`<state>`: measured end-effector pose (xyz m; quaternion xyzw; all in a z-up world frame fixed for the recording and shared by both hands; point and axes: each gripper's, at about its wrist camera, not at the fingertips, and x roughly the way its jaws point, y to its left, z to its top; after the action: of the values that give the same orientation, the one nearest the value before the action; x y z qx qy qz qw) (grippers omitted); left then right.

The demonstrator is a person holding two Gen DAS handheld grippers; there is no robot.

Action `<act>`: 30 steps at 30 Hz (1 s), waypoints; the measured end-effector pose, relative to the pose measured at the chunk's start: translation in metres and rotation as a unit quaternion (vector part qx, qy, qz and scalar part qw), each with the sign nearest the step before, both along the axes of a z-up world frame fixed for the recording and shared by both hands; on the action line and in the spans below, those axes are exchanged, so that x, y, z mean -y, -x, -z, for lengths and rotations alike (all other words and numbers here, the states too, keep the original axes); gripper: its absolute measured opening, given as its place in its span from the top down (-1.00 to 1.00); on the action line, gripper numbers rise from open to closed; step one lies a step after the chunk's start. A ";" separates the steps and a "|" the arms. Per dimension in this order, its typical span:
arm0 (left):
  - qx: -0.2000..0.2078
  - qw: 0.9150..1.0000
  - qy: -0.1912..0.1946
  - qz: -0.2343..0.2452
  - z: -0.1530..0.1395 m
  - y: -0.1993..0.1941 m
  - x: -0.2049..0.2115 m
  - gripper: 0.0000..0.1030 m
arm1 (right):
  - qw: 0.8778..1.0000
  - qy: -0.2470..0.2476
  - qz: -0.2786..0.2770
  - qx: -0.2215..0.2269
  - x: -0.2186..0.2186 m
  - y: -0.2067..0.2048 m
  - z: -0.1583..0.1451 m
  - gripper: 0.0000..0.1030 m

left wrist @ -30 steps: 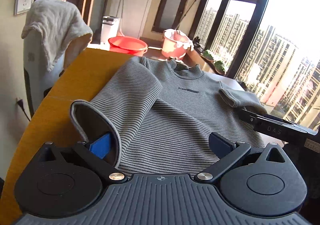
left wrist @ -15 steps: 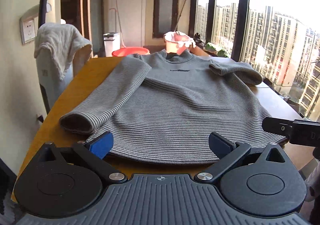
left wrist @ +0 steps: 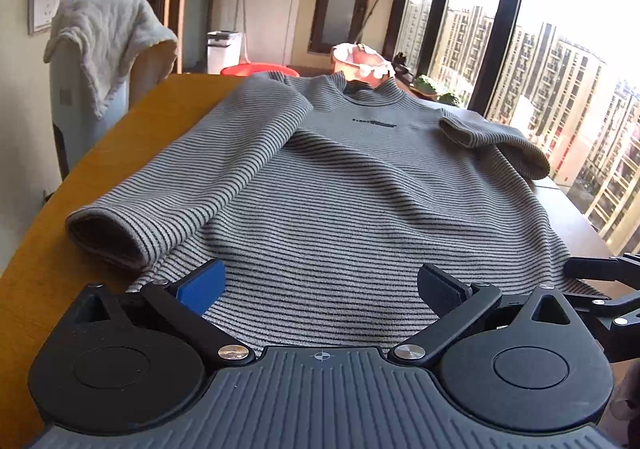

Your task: Fold clothes

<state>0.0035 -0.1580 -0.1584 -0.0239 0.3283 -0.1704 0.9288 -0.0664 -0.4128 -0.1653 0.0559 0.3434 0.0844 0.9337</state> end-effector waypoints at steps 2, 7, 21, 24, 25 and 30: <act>-0.001 1.000 0.004 -0.002 0.000 0.007 0.004 -1.00 | 1.000 0.022 -0.008 -0.006 0.001 -0.007 0.001 -1.00; -0.008 1.000 -0.008 0.023 -0.004 0.029 0.025 -1.00 | 0.997 0.067 0.026 -0.001 0.016 -0.015 0.004 -1.00; 0.087 0.994 -0.020 -0.060 -0.062 0.093 -0.031 -1.00 | 0.977 -0.046 0.204 0.040 -0.016 0.098 -0.039 -1.00; 0.086 0.994 -0.042 -0.061 -0.061 0.113 -0.027 -1.00 | 0.980 0.000 0.195 0.033 -0.028 0.103 -0.037 -1.00; 0.084 0.993 -0.051 -0.059 -0.059 0.117 -0.024 -1.00 | 0.981 0.009 0.189 0.029 -0.031 0.104 -0.035 -1.00; 0.054 0.996 -0.061 -0.044 -0.051 0.121 -0.012 -1.00 | 0.984 0.033 0.172 0.042 -0.043 0.112 -0.036 -1.00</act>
<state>-0.1171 -0.1459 -0.1069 0.0278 0.2859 -0.1100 0.9515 -0.1779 -0.3701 -0.1294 0.0794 0.2918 -0.0863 0.9493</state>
